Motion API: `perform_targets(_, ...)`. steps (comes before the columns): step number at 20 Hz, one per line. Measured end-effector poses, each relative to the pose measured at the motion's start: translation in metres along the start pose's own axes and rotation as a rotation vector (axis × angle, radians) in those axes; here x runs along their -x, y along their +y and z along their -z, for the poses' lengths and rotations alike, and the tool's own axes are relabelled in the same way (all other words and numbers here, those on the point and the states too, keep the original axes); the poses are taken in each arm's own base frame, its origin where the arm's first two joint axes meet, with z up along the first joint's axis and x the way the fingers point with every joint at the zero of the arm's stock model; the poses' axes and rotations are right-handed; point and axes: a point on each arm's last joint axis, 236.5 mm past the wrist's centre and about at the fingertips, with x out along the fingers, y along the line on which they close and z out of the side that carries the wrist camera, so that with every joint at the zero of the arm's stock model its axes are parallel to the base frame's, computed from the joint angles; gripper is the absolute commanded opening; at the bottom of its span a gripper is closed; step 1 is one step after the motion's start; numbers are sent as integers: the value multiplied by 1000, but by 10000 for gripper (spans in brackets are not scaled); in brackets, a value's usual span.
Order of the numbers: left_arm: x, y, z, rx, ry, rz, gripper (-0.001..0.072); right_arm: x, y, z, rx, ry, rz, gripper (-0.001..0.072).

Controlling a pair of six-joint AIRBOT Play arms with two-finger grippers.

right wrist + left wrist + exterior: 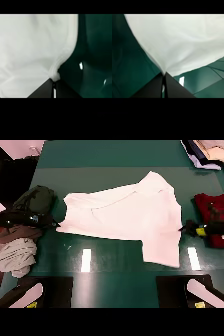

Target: Fold the shirts.

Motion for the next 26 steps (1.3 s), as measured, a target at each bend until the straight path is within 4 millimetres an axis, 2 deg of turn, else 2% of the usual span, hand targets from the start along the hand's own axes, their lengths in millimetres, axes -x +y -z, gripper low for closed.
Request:
perform_targets(2,26,-16,-34,-45,-97,-3,22,35,36,-42,63,-159,-49,18)
perform_targets(4,73,-46,-80,-128,-244,-4,22,88,87,-87,159,-345,-111,18)
perform_targets(6,139,-89,-122,-238,-426,-11,23,157,146,-120,290,-538,-161,18)
perform_targets(8,218,-142,-147,-367,-626,-20,22,235,207,-135,428,-724,-206,18)
perform_targets(10,298,-199,-149,-504,-825,-30,23,313,260,-130,555,-897,-238,18)
perform_targets(12,364,-248,-129,-619,-1000,-38,23,383,299,-112,656,-1049,-252,18)
perform_targets(13,392,-268,-113,-664,-1080,-40,22,413,312,-100,699,-1115,-246,18)
perform_targets(15,433,-299,-81,-733,-1210,-41,22,457,329,-76,755,-1209,-222,18)
perform_targets(18,473,-331,-31,-806,-1352,-38,22,498,334,-47,782,-1313,-141,17)
perform_targets(19,483,-340,-16,-826,-1389,-37,22,506,331,-40,772,-1339,-104,17)
perform_targets(21,494,-349,3,-849,-1430,-36,22,515,321,-32,738,-1379,-33,16)
perform_targets(23,491,-345,5,-834,-1423,-42,22,517,309,-31,694,-1396,20,15)
perform_targets(24,484,-337,-2,-807,-1399,-50,22,516,303,-34,674,-1389,38,16)
perform_targets(26,453,-306,-33,-717,-1294,-70,22,507,289,-48,632,-1334,52,15)
